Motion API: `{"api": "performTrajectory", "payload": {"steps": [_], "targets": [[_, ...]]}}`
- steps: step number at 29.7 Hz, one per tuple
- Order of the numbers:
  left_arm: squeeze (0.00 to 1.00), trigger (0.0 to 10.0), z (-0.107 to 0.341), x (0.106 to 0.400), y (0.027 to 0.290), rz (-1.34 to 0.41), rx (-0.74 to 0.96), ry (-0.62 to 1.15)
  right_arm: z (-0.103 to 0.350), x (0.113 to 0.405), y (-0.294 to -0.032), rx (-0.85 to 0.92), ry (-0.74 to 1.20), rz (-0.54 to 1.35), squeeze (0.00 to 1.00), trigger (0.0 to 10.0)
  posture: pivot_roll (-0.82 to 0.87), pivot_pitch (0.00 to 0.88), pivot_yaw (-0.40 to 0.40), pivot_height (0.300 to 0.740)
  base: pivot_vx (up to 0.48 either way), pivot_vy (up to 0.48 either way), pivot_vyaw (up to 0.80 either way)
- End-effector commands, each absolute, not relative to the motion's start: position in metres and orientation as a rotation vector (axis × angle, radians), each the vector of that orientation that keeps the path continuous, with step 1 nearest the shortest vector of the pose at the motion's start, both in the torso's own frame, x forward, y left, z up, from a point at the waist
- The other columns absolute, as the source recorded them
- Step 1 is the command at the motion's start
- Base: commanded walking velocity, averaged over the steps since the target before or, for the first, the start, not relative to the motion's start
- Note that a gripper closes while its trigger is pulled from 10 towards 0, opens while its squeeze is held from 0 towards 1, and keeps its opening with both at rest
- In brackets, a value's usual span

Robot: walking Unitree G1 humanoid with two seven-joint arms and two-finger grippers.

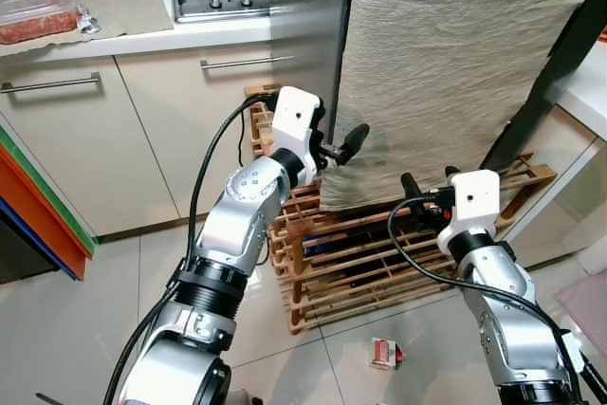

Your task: Restocking fridge

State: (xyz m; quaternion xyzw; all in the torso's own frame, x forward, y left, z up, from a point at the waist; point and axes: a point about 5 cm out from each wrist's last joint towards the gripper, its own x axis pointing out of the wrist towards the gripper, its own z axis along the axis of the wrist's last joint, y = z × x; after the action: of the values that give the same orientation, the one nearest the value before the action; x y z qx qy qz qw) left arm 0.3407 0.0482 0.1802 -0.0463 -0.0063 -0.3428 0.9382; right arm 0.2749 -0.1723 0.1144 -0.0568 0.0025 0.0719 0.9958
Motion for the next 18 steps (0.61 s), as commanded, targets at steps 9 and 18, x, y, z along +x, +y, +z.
{"api": "performTrajectory", "payload": {"steps": [9, 18], "targets": [[0.00, 10.0, 0.185, 0.340, 0.041, -0.735, -0.104, -0.027, 0.115, 0.276, -0.177, -0.109, 0.003, 0.131, 0.00, 10.0, 0.03, 0.009, -0.023, 0.740, 0.000, 0.000, 0.00], [0.00, 10.0, 0.191, 0.337, 0.034, -0.796, -0.159, -0.011, 0.115, 0.276, -0.178, -0.111, 0.004, 0.129, 0.00, 10.0, 0.02, 0.012, -0.024, 0.740, 0.000, 0.000, 0.00]]}}
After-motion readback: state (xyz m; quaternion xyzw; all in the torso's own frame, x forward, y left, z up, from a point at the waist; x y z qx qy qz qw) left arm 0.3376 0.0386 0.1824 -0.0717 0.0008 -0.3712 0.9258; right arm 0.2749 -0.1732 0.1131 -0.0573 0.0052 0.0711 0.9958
